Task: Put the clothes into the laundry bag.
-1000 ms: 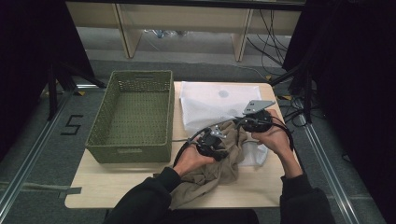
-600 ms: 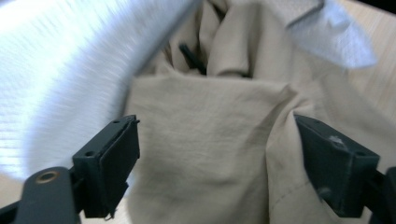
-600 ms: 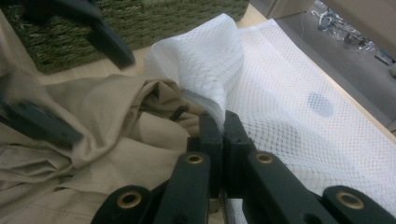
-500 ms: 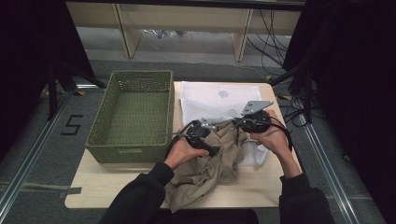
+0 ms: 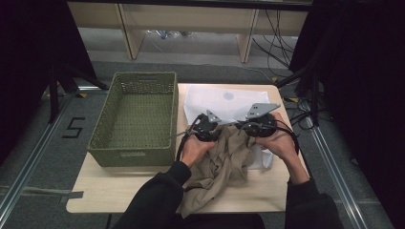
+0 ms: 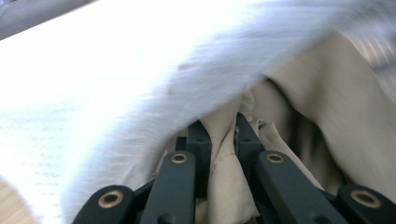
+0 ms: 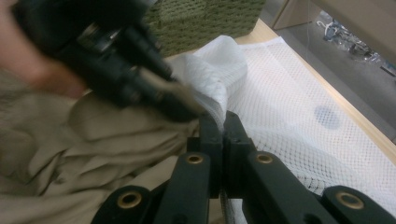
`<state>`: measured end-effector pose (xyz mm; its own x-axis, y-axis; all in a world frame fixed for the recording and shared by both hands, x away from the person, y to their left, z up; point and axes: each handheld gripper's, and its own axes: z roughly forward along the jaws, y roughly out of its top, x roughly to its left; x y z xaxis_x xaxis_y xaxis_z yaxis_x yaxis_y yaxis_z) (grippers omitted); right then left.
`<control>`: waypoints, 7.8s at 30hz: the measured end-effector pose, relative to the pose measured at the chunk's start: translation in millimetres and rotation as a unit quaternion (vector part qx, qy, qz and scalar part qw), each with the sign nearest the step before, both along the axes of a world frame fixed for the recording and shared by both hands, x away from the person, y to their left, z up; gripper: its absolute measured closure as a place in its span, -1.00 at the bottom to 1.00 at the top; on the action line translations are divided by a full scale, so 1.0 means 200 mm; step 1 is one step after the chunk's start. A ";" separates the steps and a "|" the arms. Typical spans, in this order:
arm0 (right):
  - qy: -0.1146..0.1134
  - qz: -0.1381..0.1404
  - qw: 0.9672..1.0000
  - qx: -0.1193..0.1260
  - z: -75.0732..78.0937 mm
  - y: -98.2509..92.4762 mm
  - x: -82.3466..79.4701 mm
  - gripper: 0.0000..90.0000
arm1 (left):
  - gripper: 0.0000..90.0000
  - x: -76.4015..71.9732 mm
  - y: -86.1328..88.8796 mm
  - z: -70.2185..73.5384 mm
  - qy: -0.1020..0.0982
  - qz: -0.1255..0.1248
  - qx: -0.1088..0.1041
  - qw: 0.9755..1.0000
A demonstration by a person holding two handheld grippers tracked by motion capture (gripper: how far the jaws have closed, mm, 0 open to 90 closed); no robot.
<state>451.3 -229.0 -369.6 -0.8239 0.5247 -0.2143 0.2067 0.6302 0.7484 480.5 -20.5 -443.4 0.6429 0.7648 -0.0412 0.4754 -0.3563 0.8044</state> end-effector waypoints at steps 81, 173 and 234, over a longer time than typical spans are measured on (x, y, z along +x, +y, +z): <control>0.028 0.030 0.998 -0.037 -0.13 0.00 -0.18 1.00 | 0.70 -0.33 -0.10 -0.26 0.033 -0.144 0.075 0.986; 0.055 0.029 0.998 -0.022 -0.20 -0.10 -0.27 1.00 | -0.45 -0.34 -0.01 -0.14 0.051 -0.133 -0.060 0.988; 0.099 0.010 0.994 -0.041 -0.37 -0.13 -0.31 1.00 | -0.02 -0.26 0.12 -0.18 0.060 -0.037 0.013 0.997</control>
